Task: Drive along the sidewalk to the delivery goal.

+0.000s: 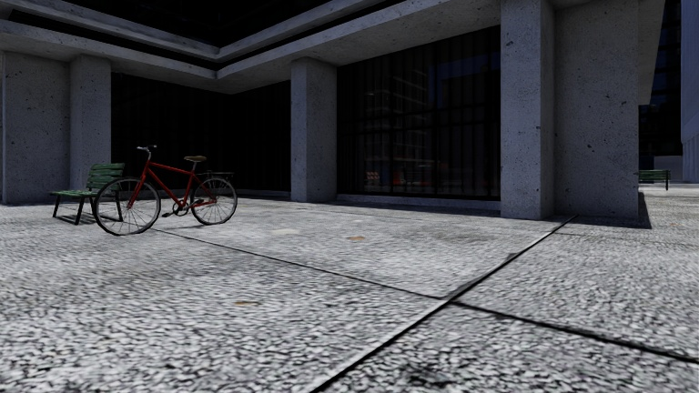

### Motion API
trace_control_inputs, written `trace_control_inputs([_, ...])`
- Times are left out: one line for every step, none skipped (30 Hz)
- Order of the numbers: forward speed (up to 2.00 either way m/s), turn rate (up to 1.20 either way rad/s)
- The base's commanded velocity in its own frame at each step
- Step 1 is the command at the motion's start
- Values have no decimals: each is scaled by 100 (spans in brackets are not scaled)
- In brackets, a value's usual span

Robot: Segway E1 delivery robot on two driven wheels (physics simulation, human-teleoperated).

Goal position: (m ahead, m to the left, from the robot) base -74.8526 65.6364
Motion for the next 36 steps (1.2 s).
trace_control_inputs([0,0])
trace_control_inputs([0,0])
trace_control_inputs([0,0])
trace_control_inputs([0,0])
trace_control_inputs([0,0])
trace_control_inputs([0,0])
trace_control_inputs([0,0])
trace_control_inputs([0,0])
trace_control_inputs([0,0])
trace_control_inputs([0,0])
trace_control_inputs([0,0])
trace_control_inputs([0,0])
trace_control_inputs([0,0])
trace_control_inputs([0,0])
trace_control_inputs([0,0])
trace_control_inputs([0,0])
trace_control_inputs([0,0])
trace_control_inputs([0,0])
trace_control_inputs([0,0])
trace_control_inputs([0,0])
trace_control_inputs([0,0])
trace_control_inputs([0,0])
trace_control_inputs([0,0])
trace_control_inputs([0,0])
trace_control_inputs([0,0])
trace_control_inputs([0,0])
trace_control_inputs([0,0])
trace_control_inputs([0,0])
trace_control_inputs([0,0])
trace_control_inputs([0,0])
trace_control_inputs([1,0])
trace_control_inputs([9,0])
trace_control_inputs([15,0])
trace_control_inputs([15,0])
trace_control_inputs([17,0])
trace_control_inputs([18,0])
